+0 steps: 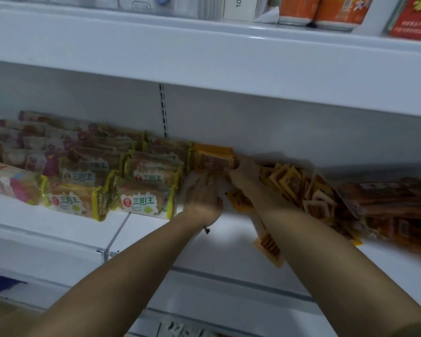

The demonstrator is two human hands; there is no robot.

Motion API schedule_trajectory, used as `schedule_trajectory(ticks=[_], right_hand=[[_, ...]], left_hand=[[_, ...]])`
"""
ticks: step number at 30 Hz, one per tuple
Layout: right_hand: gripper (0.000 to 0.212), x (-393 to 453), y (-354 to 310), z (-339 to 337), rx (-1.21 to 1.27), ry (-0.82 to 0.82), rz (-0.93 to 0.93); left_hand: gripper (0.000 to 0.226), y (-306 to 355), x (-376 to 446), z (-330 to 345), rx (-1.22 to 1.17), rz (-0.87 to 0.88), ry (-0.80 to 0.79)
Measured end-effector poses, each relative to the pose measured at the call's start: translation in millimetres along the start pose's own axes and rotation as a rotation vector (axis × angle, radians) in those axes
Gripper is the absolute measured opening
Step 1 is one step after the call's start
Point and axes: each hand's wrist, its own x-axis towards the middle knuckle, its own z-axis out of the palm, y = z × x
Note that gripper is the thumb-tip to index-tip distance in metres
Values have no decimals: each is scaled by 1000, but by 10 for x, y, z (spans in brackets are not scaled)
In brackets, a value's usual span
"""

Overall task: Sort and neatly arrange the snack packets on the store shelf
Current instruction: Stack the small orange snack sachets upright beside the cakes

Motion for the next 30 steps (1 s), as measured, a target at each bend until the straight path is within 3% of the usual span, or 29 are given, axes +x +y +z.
schedule_trajectory(ticks=[4,5,9,10,14,16,18,23,25,28,30], right_hand=[[41,110,9,99,-68,2,-11],[43,122,16,129,-79,4,-12],[45,105,39,114,-73,28,-68],[43,72,32,41,-73,48,-112],[15,-158,151,-401,-172,38,-306],[12,-342,279,-581,-247,-30,-324],[21,-522,361,-668,-339,-83,-314],[85,-809,364,-652,-563,-137,-159],[97,-848,393,-606,-535,-149,-90],[81,-846,471,-558,-407,-133,-68],[64,-857,511,-562,-293,-124,-65]], left_hand=[[75,-25,99,-78,53,-79,-121],[78,-53,106,-49,78,-70,-89],[44,-157,99,138,133,30,-17],[46,-173,118,161,150,37,29],[83,-46,179,58,114,-115,-46],[79,-22,212,48,129,-128,-71],[75,-24,247,79,129,-145,-86],[67,-78,299,176,225,-172,-97],[56,-81,283,173,202,-162,-76],[46,-89,255,156,123,-161,19],[57,-97,258,125,4,-188,35]])
